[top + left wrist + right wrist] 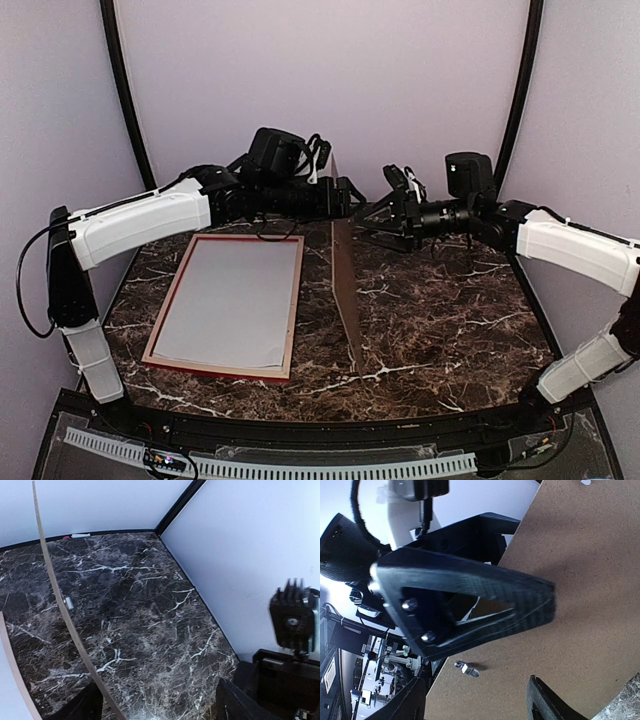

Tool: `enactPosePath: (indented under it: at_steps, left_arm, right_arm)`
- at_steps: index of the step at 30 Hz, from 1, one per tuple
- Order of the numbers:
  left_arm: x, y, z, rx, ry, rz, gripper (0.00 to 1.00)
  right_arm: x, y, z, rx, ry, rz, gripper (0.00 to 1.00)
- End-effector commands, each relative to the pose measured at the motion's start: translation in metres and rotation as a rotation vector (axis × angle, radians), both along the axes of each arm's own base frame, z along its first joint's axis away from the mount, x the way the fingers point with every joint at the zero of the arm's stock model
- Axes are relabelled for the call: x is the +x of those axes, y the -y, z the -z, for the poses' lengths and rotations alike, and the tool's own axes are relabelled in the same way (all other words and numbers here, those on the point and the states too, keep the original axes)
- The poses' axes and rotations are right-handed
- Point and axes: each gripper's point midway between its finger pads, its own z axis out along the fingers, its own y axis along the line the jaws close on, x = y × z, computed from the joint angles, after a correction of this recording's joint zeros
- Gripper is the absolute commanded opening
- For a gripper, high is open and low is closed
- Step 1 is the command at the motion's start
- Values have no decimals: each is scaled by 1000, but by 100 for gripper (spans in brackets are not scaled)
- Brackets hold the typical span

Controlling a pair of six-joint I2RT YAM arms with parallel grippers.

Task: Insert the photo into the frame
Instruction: Turn over the backboard.

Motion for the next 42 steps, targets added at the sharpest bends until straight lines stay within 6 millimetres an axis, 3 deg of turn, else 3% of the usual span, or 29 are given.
enactPosePath:
  at_steps: [1, 4, 11, 29, 36, 41, 42]
  left_arm:
    - [7, -14, 7, 75, -4, -39, 76]
    - [8, -20, 11, 108, -3, -55, 69]
    - [11, -30, 33, 143, -33, -64, 42]
    - [8, -34, 84, 122, -156, -27, 1]
    - [9, -40, 92, 11, -212, -8, 0]
    - [9, -64, 77, -108, -241, -4, 0]
    - [5, -66, 61, -167, -237, 22, 0]
  right_arm:
    - [3, -3, -2, 16, 25, 5, 70]
    - [3, -2, 6, 4, 16, 10, 69]
    - [6, 2, 21, -25, -3, 23, 69]
    - [14, 24, 53, -79, -43, 77, 68]
    - [15, 36, 57, -95, -46, 102, 67]
    - [22, 53, 51, -162, 9, 167, 68]
    - [23, 57, 52, -194, 24, 185, 68]
